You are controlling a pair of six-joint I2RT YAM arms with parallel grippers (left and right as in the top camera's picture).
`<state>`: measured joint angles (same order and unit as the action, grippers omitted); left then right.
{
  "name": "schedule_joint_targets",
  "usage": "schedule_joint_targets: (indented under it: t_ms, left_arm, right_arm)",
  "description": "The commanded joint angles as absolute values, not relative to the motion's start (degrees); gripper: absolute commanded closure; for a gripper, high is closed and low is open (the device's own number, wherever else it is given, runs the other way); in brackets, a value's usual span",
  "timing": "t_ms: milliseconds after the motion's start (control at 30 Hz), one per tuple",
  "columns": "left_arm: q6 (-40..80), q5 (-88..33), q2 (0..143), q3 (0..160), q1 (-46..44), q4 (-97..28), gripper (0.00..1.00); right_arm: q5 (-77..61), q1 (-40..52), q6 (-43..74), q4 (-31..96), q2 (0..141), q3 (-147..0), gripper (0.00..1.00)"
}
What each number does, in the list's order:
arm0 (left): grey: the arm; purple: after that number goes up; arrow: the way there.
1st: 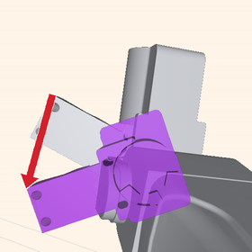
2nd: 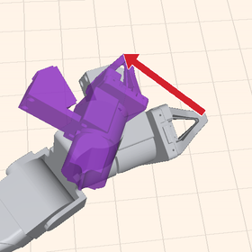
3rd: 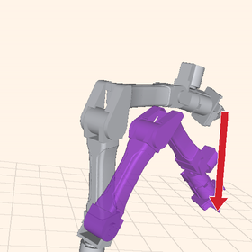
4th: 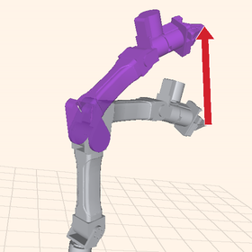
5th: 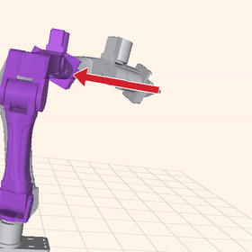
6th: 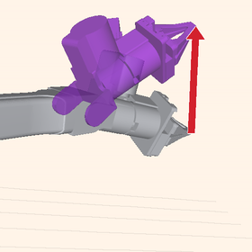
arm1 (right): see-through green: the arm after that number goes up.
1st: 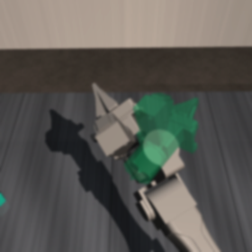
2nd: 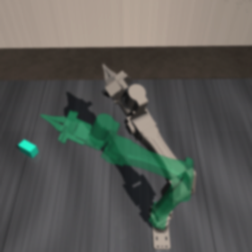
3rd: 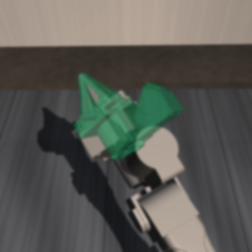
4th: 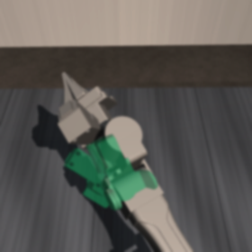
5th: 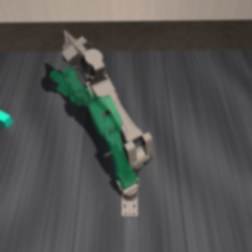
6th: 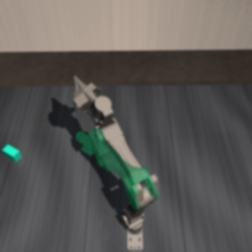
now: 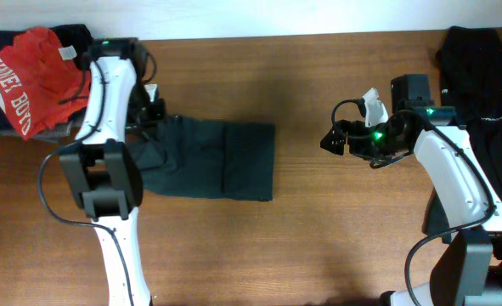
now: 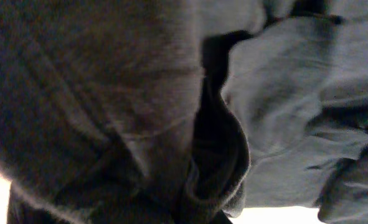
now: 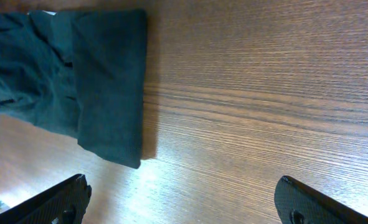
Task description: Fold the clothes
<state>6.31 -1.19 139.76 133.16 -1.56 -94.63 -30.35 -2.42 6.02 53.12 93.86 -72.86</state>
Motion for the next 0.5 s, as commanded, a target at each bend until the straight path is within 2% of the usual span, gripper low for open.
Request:
schedule_joint_targets:
  t_ms: [0,467]
  left_arm:
    - [10.1,3.3,140.1,137.5,-4.8,-96.6,0.99]
    - [11.4,2.8,139.5,141.1,-20.4,-96.7,0.99]
  right_arm:
    - [-27.6,-2.2,5.8,53.2,93.4,-72.5,0.01]
    - [-24.7,-2.2,5.8,52.9,95.9,-72.5,0.01]
